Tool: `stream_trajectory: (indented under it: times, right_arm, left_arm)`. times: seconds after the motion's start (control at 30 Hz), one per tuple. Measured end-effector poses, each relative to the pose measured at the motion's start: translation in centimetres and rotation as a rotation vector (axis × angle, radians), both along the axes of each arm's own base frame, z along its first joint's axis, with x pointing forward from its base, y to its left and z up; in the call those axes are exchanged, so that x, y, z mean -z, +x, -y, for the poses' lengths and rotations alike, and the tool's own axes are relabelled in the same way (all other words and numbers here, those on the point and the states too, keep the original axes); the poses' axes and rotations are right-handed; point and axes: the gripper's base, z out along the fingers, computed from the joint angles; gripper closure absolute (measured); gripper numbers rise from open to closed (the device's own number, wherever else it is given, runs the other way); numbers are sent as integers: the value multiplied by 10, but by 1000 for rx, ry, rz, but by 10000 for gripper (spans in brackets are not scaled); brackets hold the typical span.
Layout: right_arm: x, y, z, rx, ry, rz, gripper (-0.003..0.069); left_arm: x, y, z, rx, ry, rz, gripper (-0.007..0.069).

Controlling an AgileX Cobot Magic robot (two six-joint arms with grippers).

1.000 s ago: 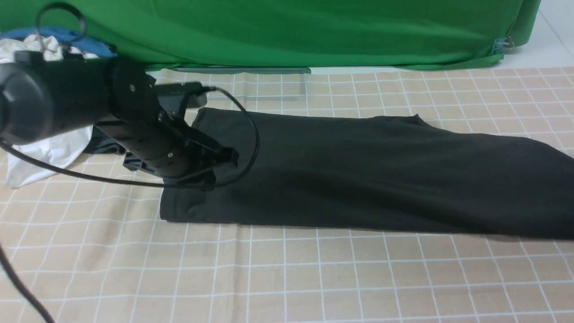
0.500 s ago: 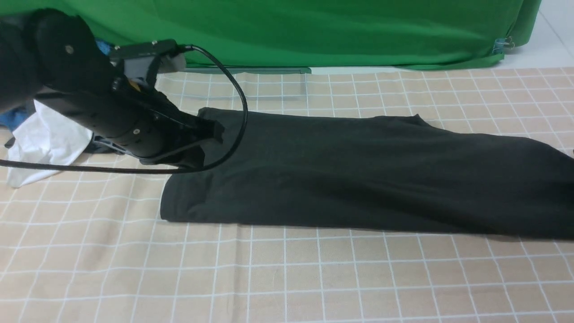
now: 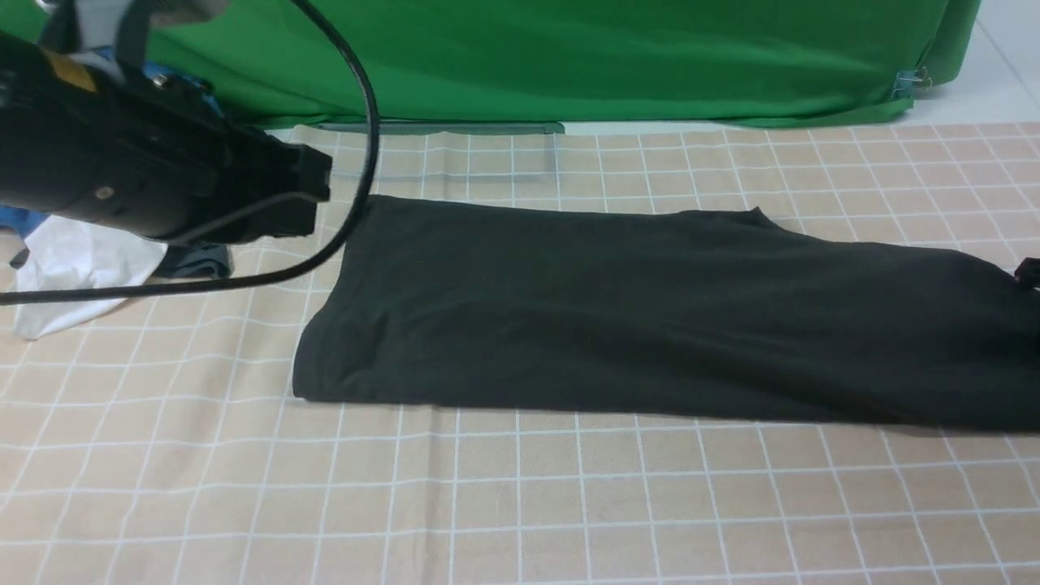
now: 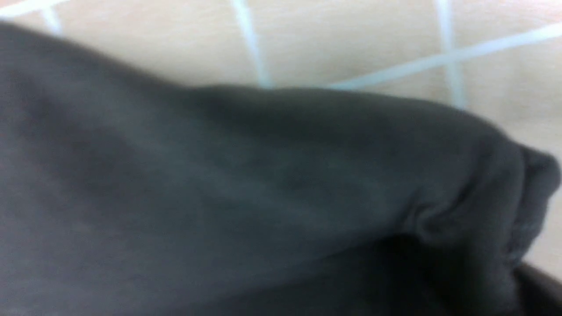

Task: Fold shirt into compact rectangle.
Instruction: 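Pull the folded dark garment lengthwise by its ends to straighten it flat on the table, then fold the right end of the dark garment over onto its left end with the right gripper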

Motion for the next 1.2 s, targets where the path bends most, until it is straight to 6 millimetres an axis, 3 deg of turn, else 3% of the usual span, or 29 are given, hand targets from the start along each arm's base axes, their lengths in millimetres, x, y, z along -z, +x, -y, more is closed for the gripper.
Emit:
stream_trajectory:
  times: [0.07,0.23,0.4,0.47,0.53,0.57,0.67,0.77,0.83,1.0,1.2]
  right_arm:
    - [-2,2,0,-12,-2,-4,543]
    - [-14,6,5,-39,-24,-37,540]
    - [-63,15,4,-37,-67,59,540]
    - [-94,17,-7,-61,-93,136,540]
    - [-108,18,-15,-78,-104,172,540]
    - [-125,18,-29,-101,-97,218,540]
    - [-143,21,-57,-158,-78,261,540]
    - [-160,27,-101,-257,-47,303,540]
    - [-165,29,-123,-301,-23,322,540]
    - [-181,31,-205,-407,92,435,540]
    - [-183,23,-286,-489,272,532,540]
  left_arm:
    - [-6,-6,-2,1,-5,19,606]
    - [-14,-18,-5,7,-11,40,606]
    - [-20,-26,-7,10,-12,57,606]
    - [-20,-27,-7,10,-13,60,606]
    - [-20,-27,-7,10,-13,60,606]
    - [-20,-27,-7,10,-13,58,606]
    - [-20,-27,-7,8,-14,60,606]
    - [-20,-26,-7,0,-21,60,606]
    - [-20,-26,-7,-3,-26,61,606]
    - [-20,-26,-7,-4,-28,61,606]
    - [-20,-26,-7,-6,-32,69,606]
